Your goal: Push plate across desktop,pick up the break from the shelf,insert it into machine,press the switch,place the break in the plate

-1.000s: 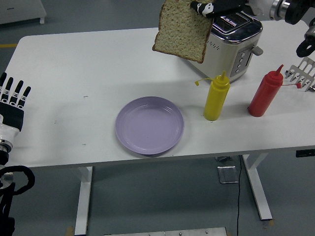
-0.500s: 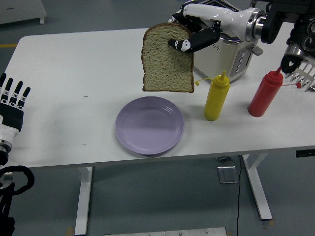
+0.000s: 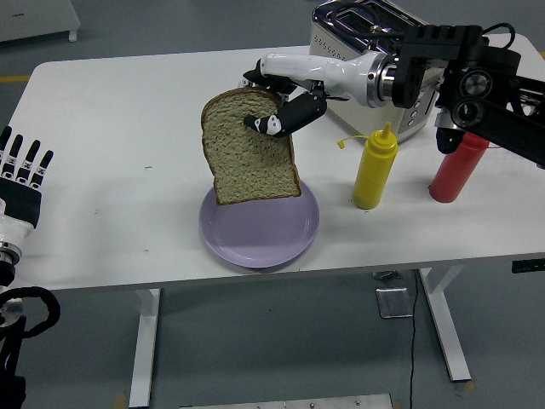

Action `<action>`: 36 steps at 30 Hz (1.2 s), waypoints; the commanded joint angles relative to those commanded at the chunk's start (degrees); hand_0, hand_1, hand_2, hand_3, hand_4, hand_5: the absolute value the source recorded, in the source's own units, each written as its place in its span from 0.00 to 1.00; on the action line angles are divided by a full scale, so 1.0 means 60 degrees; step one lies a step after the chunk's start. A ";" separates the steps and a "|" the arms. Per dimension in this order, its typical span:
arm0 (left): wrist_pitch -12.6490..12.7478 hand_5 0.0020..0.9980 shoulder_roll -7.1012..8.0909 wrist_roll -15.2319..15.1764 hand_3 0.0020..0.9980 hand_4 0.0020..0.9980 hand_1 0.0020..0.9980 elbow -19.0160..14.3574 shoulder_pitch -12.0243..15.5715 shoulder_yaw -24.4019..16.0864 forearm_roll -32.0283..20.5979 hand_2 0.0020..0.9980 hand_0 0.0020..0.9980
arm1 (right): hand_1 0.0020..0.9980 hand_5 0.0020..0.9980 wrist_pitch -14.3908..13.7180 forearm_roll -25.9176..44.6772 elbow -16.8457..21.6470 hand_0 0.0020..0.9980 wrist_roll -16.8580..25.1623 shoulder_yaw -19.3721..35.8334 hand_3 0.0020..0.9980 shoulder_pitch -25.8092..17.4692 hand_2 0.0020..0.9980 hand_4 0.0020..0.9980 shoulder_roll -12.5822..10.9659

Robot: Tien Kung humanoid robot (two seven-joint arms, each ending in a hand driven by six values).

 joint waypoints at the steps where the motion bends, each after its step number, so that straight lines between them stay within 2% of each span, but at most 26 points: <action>1: 0.0001 1.00 -0.0001 -0.0001 0.83 0.65 0.89 0.0003 0.0007 -0.0003 0.0001 0.98 0.85 | 0.26 0.05 0.0000 -0.0158 -0.0029 0.24 0.0086 -0.0157 0.50 0.0068 0.38 0.16 0.0102; 9: 0.0000 1.00 -0.0015 0.0000 0.83 0.65 0.89 0.0026 0.0045 0.0064 -0.0007 0.98 0.85 | 0.26 0.05 0.0002 -0.1296 -0.0414 0.23 0.0410 -0.0896 0.50 0.0217 0.37 0.16 0.0775; 14: -0.0002 1.00 -0.0012 -0.0004 0.83 0.65 0.89 0.0035 0.0069 0.0112 -0.0005 0.98 0.85 | 0.26 0.05 -0.0038 -0.1577 -0.0724 0.23 0.0498 -0.1081 0.49 0.0117 0.37 0.16 0.0985; 24: 0.0005 1.00 0.0000 -0.0009 0.83 0.64 0.89 0.0041 0.0099 0.0157 0.0001 0.98 0.85 | 0.26 0.06 -0.0162 -0.1566 -0.1355 0.23 0.0607 -0.1124 0.49 -0.0099 0.37 0.16 0.1113; 30: 0.0011 1.00 0.0005 -0.0011 0.83 0.65 0.89 0.0041 0.0105 0.0155 0.0002 0.98 0.85 | 0.28 0.05 -0.0072 -0.1462 -0.1544 0.23 0.0572 -0.1177 0.50 -0.0223 0.38 0.19 0.1173; 31: 0.0011 1.00 0.0005 -0.0010 0.83 0.65 0.89 0.0042 0.0107 0.0157 0.0003 0.98 0.85 | 0.32 0.07 -0.0057 -0.1450 -0.1562 0.23 0.0567 -0.1183 0.51 -0.0238 0.41 0.21 0.1182; 36: 0.0007 1.00 0.0009 -0.0005 0.83 0.65 0.89 0.0039 0.0100 0.0168 0.0007 0.98 0.85 | 0.32 0.07 -0.0027 -0.1369 -0.1636 0.23 0.0557 -0.1217 0.51 -0.0318 0.41 0.21 0.1177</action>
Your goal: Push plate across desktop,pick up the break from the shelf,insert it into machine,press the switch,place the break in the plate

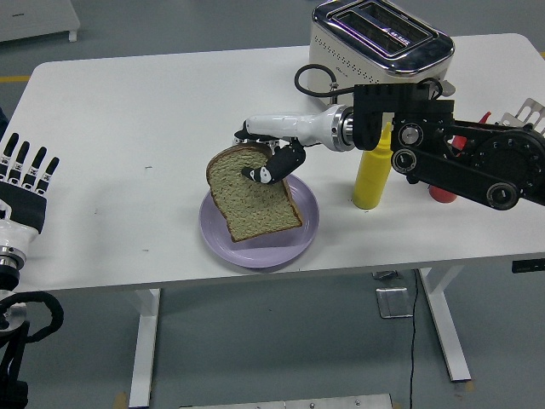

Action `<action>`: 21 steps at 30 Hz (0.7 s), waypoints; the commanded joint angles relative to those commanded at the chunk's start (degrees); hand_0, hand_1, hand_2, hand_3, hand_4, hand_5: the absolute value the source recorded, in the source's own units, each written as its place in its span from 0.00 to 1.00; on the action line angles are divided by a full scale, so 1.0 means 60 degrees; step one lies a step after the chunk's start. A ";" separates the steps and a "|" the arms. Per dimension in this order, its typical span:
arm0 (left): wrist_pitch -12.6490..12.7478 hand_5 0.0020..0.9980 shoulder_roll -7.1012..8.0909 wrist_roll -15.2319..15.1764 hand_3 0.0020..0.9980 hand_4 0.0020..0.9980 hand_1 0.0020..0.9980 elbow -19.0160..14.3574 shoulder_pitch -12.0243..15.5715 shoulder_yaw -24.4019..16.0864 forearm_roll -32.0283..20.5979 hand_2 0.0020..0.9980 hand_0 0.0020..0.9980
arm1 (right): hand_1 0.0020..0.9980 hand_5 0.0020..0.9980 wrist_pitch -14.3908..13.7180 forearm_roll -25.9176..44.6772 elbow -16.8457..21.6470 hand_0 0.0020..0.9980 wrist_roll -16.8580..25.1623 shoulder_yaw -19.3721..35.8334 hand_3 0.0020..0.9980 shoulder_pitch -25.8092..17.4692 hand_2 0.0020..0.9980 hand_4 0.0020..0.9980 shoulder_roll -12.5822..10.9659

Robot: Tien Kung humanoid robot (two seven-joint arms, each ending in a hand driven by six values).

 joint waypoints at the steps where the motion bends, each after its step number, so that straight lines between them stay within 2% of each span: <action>1: 0.0002 1.00 0.0002 -0.0001 0.84 0.65 0.89 -0.0001 -0.0001 -0.0006 0.0001 0.98 0.85 | 0.36 0.09 0.0006 0.0014 -0.0016 0.23 0.0000 -0.0004 0.52 -0.0014 0.45 0.23 -0.0003; 6: 0.0004 1.00 0.0011 -0.0006 0.84 0.65 0.89 -0.0013 -0.0009 -0.0033 0.0001 0.98 0.85 | 0.36 0.09 0.0000 0.0044 -0.0105 0.23 0.0029 -0.0019 0.52 -0.0065 0.45 0.23 -0.0003; 7: 0.0004 1.00 0.0012 -0.0007 0.83 0.65 0.89 -0.0015 -0.0010 -0.0036 0.0001 0.98 0.85 | 0.43 0.14 -0.0012 0.0040 -0.0124 0.28 0.0038 -0.0019 0.54 -0.0072 0.50 0.29 0.0002; 12: 0.0004 1.00 0.0017 -0.0011 0.83 0.65 0.89 -0.0030 -0.0013 -0.0039 0.0000 0.98 0.85 | 0.43 0.14 -0.0077 -0.0016 -0.0270 0.28 0.0075 -0.0024 0.54 -0.0116 0.50 0.29 0.0039; 13: 0.0003 1.00 0.0018 -0.0011 0.83 0.64 0.89 -0.0031 -0.0013 -0.0039 -0.0001 0.98 0.85 | 0.50 0.25 -0.0085 -0.0034 -0.0294 0.39 0.0083 -0.0027 0.61 -0.0123 0.56 0.47 0.0045; 18: 0.0005 1.00 0.0017 -0.0013 0.83 0.64 0.89 -0.0037 -0.0013 -0.0029 -0.0002 0.98 0.85 | 0.50 0.25 -0.0146 -0.0162 -0.0436 0.39 0.0155 -0.0029 0.61 -0.0172 0.56 0.47 0.0075; 19: 0.0005 1.00 0.0017 -0.0013 0.83 0.64 0.89 -0.0037 -0.0014 -0.0026 -0.0002 0.98 0.85 | 0.55 0.27 -0.0160 -0.0188 -0.0465 0.43 0.0156 -0.0029 0.71 -0.0181 0.63 0.55 0.0080; 21: 0.0005 1.00 0.0017 -0.0014 0.83 0.64 0.89 -0.0037 -0.0016 -0.0021 0.0000 0.98 0.85 | 0.55 0.27 -0.0189 -0.0240 -0.0523 0.43 0.0150 -0.0031 0.71 -0.0202 0.63 0.55 0.0089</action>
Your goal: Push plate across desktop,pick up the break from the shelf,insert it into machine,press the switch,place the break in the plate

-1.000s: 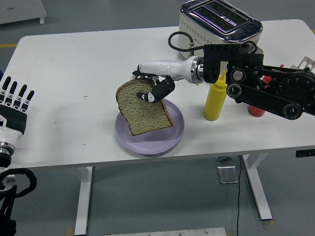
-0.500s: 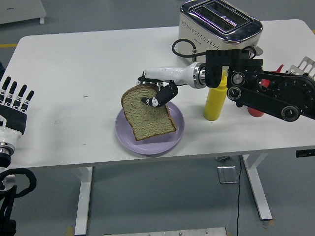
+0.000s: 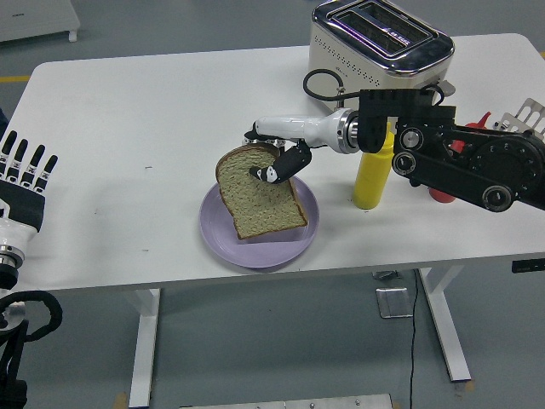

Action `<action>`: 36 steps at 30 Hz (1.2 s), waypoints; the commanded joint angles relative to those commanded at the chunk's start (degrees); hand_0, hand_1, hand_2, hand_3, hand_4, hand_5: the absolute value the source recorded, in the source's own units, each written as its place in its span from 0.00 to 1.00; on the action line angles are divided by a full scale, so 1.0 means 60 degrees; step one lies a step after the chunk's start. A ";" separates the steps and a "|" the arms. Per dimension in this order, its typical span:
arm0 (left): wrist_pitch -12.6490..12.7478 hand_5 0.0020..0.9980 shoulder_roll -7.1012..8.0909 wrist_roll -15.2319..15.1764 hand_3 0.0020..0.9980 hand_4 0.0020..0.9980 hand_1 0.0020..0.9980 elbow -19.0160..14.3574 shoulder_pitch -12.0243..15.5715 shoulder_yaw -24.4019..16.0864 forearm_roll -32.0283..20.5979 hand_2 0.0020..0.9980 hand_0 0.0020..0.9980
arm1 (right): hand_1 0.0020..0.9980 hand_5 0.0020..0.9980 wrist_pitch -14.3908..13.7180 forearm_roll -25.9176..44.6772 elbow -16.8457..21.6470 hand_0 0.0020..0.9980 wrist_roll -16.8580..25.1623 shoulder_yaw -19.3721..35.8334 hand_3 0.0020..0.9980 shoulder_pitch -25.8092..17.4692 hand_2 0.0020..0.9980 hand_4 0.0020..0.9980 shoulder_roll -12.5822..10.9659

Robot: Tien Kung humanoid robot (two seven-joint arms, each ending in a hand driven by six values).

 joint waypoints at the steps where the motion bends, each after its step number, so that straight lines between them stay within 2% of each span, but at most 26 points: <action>1: 0.0001 1.00 0.0000 0.0000 0.83 0.64 0.89 0.0001 -0.0001 0.0002 0.0001 0.98 0.85 | 0.55 0.27 -0.0014 -0.0021 -0.0027 0.43 -0.0005 -0.0001 0.71 -0.0010 0.63 0.55 0.0003; 3: 0.0001 1.00 0.0001 -0.0001 0.83 0.64 0.89 0.0002 -0.0004 0.0004 0.0003 0.98 0.85 | 0.55 0.27 -0.0042 -0.0041 -0.0068 0.43 -0.0008 -0.0005 0.71 -0.0024 0.63 0.55 0.0007; 4: 0.0000 1.00 0.0003 -0.0001 0.83 0.64 0.89 0.0002 -0.0006 0.0003 0.0004 0.98 0.86 | 0.57 0.31 -0.0064 -0.0060 -0.0089 0.45 -0.0005 -0.0007 0.74 -0.0030 0.67 0.60 0.0009; 9: -0.0001 1.00 0.0009 -0.0004 0.83 0.64 0.89 0.0004 -0.0012 0.0000 0.0014 0.98 0.86 | 0.57 0.31 -0.0227 -0.0163 -0.0168 0.45 0.0040 0.0005 0.74 -0.0052 0.67 0.60 0.0034; 10: -0.0002 1.00 0.0010 -0.0003 0.83 0.64 0.89 0.0005 -0.0012 0.0000 0.0015 0.98 0.86 | 0.61 0.32 -0.0270 -0.0189 -0.0184 0.49 0.0052 0.0009 0.78 -0.0058 0.72 0.63 0.0040; 16: -0.0003 1.00 0.0006 -0.0002 0.83 0.64 0.89 0.0008 -0.0004 -0.0009 0.0015 0.98 0.86 | 0.62 0.34 -0.0448 -0.0351 -0.0272 0.50 0.0071 0.0026 0.80 -0.0088 0.72 0.65 0.0066; 30: 0.0000 1.00 -0.0010 -0.0002 0.83 0.65 0.89 0.0015 -0.0035 -0.0058 0.0007 0.98 0.85 | 0.62 0.34 -0.0857 -0.0559 -0.0570 0.51 0.0190 0.0433 0.78 -0.0068 0.73 0.65 0.0147; 36: -0.0002 1.00 -0.0015 -0.0003 0.83 0.65 0.89 0.0018 -0.0034 -0.0063 0.0003 0.98 0.85 | 0.61 0.34 -0.0802 -0.0478 -0.0708 0.51 0.0152 0.0299 0.77 -0.0148 0.72 0.64 0.0214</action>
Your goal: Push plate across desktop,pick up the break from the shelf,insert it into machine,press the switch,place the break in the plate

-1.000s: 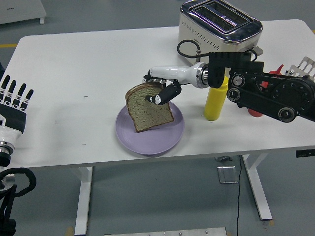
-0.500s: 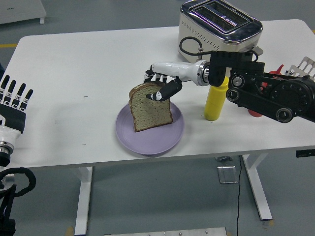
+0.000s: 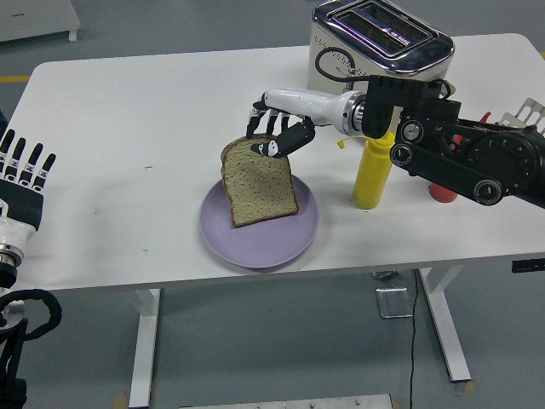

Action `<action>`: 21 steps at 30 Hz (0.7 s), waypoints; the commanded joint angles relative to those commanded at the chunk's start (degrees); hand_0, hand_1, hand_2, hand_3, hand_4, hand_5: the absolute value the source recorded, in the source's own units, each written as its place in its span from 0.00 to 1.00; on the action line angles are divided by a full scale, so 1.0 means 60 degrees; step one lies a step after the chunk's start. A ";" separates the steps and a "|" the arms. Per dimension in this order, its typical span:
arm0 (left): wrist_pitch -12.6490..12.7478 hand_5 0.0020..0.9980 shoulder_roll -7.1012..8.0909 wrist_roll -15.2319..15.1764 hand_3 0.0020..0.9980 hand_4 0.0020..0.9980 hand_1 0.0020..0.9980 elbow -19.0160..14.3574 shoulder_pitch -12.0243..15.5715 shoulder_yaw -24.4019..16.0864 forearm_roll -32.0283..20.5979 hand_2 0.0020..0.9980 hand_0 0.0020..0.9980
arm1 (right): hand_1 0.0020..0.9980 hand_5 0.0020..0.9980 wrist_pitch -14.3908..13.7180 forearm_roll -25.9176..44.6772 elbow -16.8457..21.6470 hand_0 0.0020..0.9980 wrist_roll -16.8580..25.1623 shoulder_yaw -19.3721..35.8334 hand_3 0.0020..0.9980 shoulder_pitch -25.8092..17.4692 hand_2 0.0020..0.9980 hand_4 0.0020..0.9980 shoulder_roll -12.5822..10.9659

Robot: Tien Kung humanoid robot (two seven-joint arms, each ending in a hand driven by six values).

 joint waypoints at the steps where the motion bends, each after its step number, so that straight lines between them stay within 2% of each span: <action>1: 0.0002 1.00 -0.0003 -0.0001 0.83 0.65 0.89 0.0002 0.0003 -0.0007 -0.0001 0.98 0.85 | 0.61 0.34 0.0014 0.0021 -0.0007 0.51 -0.0010 -0.0022 0.77 -0.0023 0.72 0.64 0.0008; 9: 0.0003 1.00 -0.0005 -0.0006 0.83 0.65 0.89 0.0001 -0.0007 -0.0033 0.0007 0.98 0.85 | 0.61 0.32 -0.0075 0.0080 0.0031 0.50 -0.0004 0.0064 0.76 -0.0074 0.71 0.62 -0.0004; 10: 0.0004 1.00 -0.0005 -0.0006 0.83 0.64 0.89 0.0002 -0.0007 -0.0036 0.0007 0.98 0.85 | 0.60 0.29 -0.0090 0.0080 0.0038 0.50 0.0001 0.0081 0.75 -0.0067 0.70 0.60 -0.0009; 21: 0.0007 1.00 -0.0016 -0.0011 0.83 0.65 0.89 0.0020 -0.0001 -0.0044 0.0010 0.98 0.85 | 0.61 0.26 -0.0425 0.0069 0.0154 0.50 0.0156 0.0475 0.75 -0.0060 0.70 0.59 -0.0021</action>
